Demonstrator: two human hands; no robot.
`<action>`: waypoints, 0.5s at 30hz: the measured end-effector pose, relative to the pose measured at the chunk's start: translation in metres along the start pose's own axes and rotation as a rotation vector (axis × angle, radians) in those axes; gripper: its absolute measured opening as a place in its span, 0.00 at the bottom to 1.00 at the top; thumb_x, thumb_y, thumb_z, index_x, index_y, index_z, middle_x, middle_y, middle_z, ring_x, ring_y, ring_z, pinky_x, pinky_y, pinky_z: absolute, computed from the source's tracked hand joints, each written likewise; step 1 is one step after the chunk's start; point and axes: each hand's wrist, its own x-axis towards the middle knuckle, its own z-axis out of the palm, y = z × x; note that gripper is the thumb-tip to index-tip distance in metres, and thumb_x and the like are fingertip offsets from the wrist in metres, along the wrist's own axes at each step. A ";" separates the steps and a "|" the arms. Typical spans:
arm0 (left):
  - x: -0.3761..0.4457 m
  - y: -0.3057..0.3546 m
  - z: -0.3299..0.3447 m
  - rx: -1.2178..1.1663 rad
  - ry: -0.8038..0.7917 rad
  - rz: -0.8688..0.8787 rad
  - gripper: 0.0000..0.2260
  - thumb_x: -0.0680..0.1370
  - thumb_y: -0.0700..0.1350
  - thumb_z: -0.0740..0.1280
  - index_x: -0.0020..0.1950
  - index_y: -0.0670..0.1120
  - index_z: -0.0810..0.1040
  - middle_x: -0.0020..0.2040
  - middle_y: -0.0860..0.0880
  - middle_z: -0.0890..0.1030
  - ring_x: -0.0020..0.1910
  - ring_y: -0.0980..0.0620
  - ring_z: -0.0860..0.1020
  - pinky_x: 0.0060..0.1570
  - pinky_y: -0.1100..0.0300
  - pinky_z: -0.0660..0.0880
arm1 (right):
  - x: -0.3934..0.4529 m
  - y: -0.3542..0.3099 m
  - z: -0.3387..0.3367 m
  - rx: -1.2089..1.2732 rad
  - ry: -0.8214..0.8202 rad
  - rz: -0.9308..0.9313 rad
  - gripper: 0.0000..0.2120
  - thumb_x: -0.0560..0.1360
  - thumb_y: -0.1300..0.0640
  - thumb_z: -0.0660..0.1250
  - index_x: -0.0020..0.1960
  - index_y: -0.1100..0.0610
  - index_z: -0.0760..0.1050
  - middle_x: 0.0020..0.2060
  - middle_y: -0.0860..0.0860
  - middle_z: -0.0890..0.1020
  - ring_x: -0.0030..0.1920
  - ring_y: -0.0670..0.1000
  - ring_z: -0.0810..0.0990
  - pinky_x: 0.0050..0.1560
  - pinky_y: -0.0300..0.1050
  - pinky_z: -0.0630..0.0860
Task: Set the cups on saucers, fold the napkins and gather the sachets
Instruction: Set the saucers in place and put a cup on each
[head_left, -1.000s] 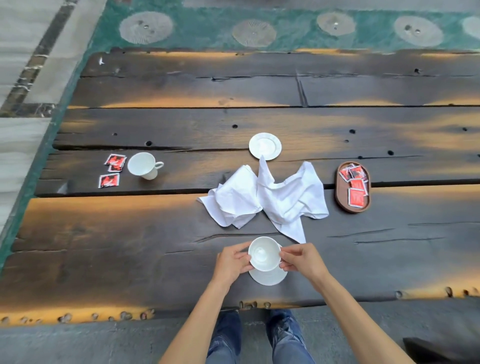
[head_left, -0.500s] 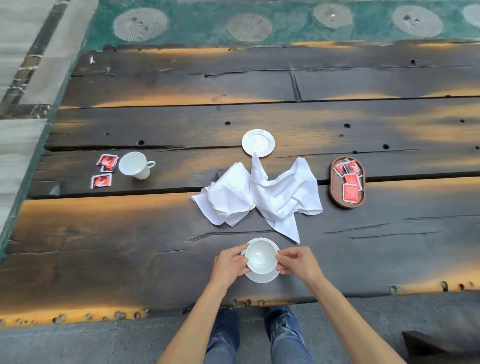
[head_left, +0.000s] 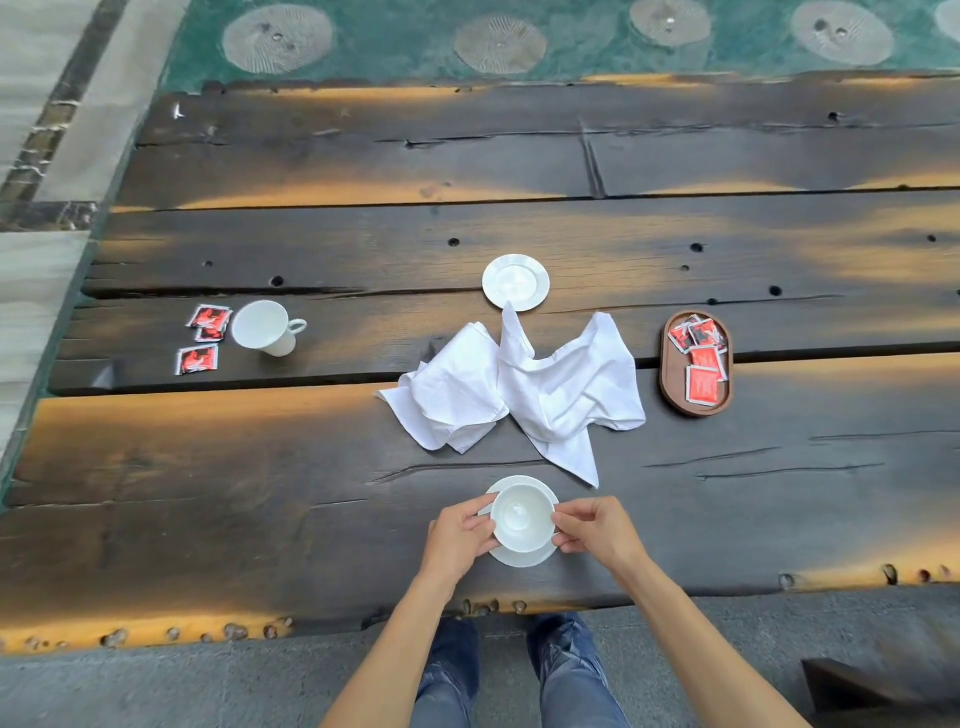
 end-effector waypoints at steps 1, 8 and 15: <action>0.001 0.000 0.000 0.001 -0.003 0.000 0.18 0.78 0.31 0.62 0.65 0.44 0.78 0.55 0.44 0.84 0.55 0.51 0.82 0.55 0.54 0.80 | 0.001 0.000 -0.001 -0.003 0.001 -0.001 0.03 0.74 0.65 0.70 0.45 0.61 0.83 0.31 0.56 0.84 0.30 0.49 0.82 0.34 0.39 0.80; 0.006 -0.005 -0.005 0.017 -0.032 0.006 0.17 0.79 0.32 0.63 0.66 0.44 0.77 0.56 0.42 0.83 0.57 0.49 0.81 0.59 0.52 0.78 | 0.002 -0.002 -0.003 -0.049 -0.021 0.002 0.08 0.75 0.66 0.69 0.53 0.67 0.79 0.35 0.59 0.82 0.33 0.51 0.81 0.37 0.41 0.81; 0.012 -0.004 -0.011 0.047 -0.045 0.013 0.17 0.79 0.34 0.65 0.66 0.45 0.77 0.57 0.42 0.82 0.57 0.49 0.81 0.59 0.54 0.78 | -0.001 -0.013 -0.006 -0.130 -0.055 0.028 0.08 0.75 0.62 0.70 0.53 0.64 0.79 0.38 0.57 0.82 0.34 0.50 0.79 0.41 0.43 0.78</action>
